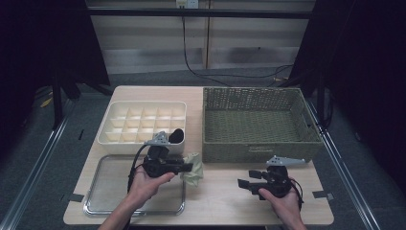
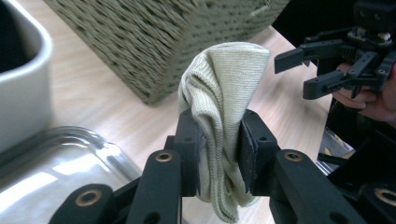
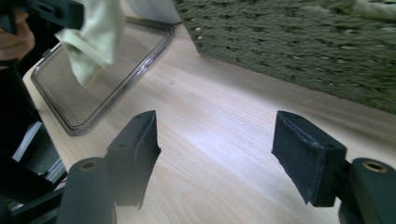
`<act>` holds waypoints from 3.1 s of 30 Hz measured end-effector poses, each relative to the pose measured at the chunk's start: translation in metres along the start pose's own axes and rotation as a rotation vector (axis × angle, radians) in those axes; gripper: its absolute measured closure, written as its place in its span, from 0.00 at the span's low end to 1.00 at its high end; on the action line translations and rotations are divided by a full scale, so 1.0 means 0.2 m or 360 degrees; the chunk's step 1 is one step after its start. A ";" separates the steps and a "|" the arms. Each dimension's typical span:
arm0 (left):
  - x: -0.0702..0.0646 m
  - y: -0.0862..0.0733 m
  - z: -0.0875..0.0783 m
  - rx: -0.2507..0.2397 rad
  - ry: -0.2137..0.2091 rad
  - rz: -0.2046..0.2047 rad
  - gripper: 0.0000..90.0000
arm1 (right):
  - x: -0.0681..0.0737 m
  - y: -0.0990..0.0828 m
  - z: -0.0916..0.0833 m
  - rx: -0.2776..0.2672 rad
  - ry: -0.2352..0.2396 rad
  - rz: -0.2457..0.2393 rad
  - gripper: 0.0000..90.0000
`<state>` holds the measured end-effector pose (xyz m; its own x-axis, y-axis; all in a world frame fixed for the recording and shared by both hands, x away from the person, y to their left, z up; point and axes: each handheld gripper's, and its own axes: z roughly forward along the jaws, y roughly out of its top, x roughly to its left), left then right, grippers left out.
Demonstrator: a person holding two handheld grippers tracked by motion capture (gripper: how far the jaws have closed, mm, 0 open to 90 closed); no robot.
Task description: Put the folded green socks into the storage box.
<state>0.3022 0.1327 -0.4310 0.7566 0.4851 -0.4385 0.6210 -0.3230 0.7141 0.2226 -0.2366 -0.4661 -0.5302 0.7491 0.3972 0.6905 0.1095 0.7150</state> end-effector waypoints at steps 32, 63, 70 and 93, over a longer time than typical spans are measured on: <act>0.19 0.06 -0.32 -0.0128 0.0217 -0.0066 0.80 | -0.02 -0.03 -0.02 0.0008 -0.0062 0.0009 0.17; 0.41 0.21 -0.51 -0.0194 0.0452 -0.0167 0.80 | -0.03 -0.04 0.00 0.0042 -0.0053 0.0000 0.17; 0.44 0.23 -0.53 -0.0194 0.0487 -0.0171 0.80 | -0.03 -0.04 0.00 0.0043 -0.0049 0.0001 0.17; 0.57 0.25 -0.48 -0.0115 0.0629 -0.0188 0.80 | -0.04 -0.05 0.02 0.0034 -0.0081 -0.0009 0.21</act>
<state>0.3995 0.2505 -0.3923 0.5353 0.7945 -0.2867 0.6722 -0.1952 0.7142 0.2217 -0.2415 -0.4777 -0.5086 0.7808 0.3629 0.6983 0.1275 0.7043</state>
